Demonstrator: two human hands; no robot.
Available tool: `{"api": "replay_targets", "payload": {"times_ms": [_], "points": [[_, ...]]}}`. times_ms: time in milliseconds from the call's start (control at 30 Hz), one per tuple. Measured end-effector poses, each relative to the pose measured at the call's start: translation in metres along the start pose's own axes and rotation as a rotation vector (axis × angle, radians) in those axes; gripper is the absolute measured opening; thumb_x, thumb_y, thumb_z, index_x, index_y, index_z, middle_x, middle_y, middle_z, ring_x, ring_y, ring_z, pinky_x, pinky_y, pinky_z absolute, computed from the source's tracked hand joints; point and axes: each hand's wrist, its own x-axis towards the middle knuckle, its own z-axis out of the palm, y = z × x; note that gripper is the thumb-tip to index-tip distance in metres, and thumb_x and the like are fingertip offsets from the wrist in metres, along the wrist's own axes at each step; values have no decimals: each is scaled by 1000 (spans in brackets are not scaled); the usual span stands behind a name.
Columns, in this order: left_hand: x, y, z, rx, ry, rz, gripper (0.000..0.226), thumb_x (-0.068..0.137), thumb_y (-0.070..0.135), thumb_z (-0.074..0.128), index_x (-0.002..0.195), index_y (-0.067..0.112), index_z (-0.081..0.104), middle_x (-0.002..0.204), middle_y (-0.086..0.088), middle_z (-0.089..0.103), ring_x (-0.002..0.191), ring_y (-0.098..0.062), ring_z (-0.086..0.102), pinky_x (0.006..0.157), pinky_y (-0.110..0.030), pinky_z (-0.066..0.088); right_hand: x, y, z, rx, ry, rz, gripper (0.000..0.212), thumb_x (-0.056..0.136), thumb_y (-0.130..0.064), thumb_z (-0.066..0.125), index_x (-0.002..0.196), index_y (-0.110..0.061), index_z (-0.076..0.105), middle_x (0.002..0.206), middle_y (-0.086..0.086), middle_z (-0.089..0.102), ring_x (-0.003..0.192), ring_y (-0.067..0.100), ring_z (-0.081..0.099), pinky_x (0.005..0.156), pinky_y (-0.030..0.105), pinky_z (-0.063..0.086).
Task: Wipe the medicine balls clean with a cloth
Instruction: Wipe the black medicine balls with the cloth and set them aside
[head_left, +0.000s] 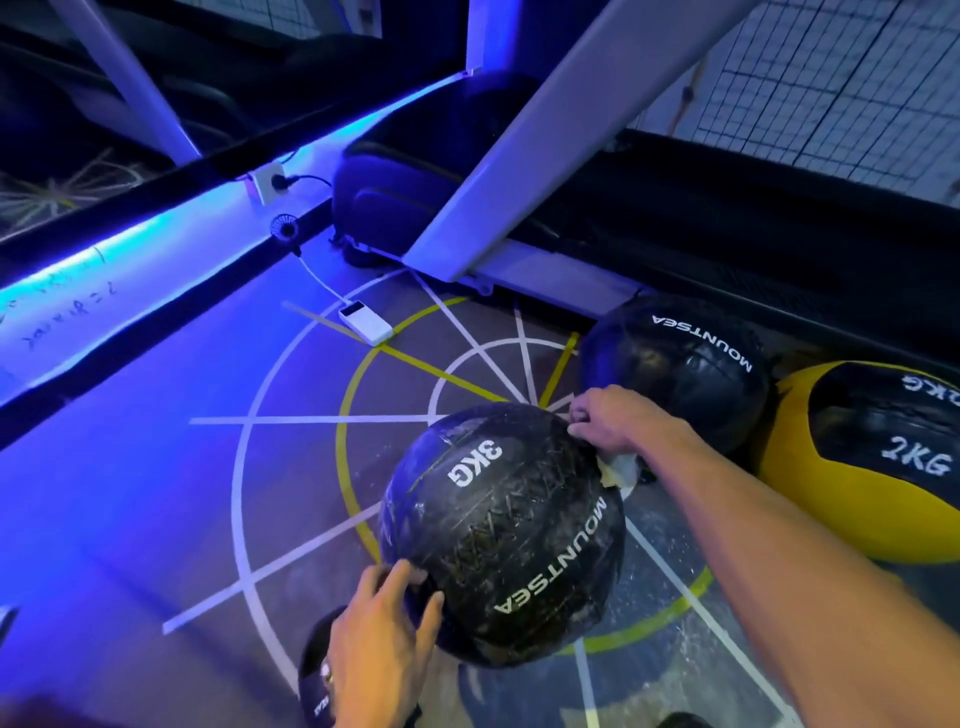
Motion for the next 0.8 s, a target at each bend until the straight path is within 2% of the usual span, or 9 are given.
{"api": "replay_targets", "payload": {"times_ms": [100, 133, 233, 333, 400, 500, 600, 700, 800], "points": [[2, 6, -2, -42, -27, -7, 28, 83, 52, 76, 100, 45, 55, 97, 17, 52, 74, -10, 63, 63, -35, 53, -15, 3, -2, 23, -57, -45, 41, 103, -47, 52, 68, -28, 42, 76, -4, 55, 80, 24, 54, 62, 30, 35], [5, 8, -3, -69, -37, -11, 29, 83, 50, 77, 100, 45, 55, 97, 17, 53, 77, -9, 62, 65, -35, 53, -19, 5, -2, 20, -57, -64, 41, 104, -48, 50, 68, -27, 42, 71, -7, 50, 77, 23, 52, 61, 31, 34], [14, 13, -6, -116, -46, 8, 30, 80, 45, 82, 99, 42, 58, 98, 20, 56, 84, -6, 61, 70, -35, 53, -22, 11, 3, -2, -46, -40, 41, 104, -48, 47, 70, -25, 41, 72, -6, 46, 82, 26, 53, 66, 33, 36], [20, 14, -7, -126, -62, 4, 34, 78, 43, 84, 96, 38, 56, 96, 19, 61, 86, -6, 62, 72, -35, 52, -24, 15, 6, 38, -70, -10, 43, 106, -41, 47, 67, -26, 37, 69, -5, 44, 78, 26, 49, 55, 28, 30], [23, 14, -9, -151, -58, -37, 37, 78, 38, 85, 93, 34, 51, 94, 16, 64, 87, -9, 63, 73, -36, 51, -31, 18, 8, 71, -77, 1, 40, 102, -33, 53, 65, -23, 43, 68, -1, 50, 73, 26, 51, 54, 29, 32], [31, 8, -11, -180, -60, -70, 32, 81, 27, 85, 93, 30, 55, 96, 13, 67, 91, -12, 66, 73, -33, 46, -46, 23, 13, 122, -82, 45, 20, 90, -28, 64, 73, -20, 60, 77, 2, 65, 75, 25, 64, 59, 31, 42], [43, 3, -19, -187, -87, -76, 26, 81, 26, 85, 93, 28, 63, 96, 11, 71, 93, -9, 68, 76, -34, 51, -61, 17, 21, 45, -62, 70, 13, 87, -32, 65, 78, -23, 60, 87, 2, 66, 83, 26, 66, 74, 37, 54], [54, 3, -26, -124, -135, -66, 20, 83, 31, 84, 90, 30, 66, 93, 10, 70, 88, -12, 67, 76, -35, 53, -74, 16, 36, -94, 14, 115, 7, 91, -28, 58, 91, -22, 62, 101, 6, 67, 94, 31, 66, 81, 39, 52], [63, 7, -25, -106, -155, -40, 14, 89, 28, 79, 87, 28, 65, 93, 4, 72, 87, -17, 68, 78, -39, 57, -88, 26, 57, -79, 57, 194, 21, 92, -30, 55, 105, -21, 68, 110, 9, 69, 104, 34, 65, 82, 40, 48]]}}
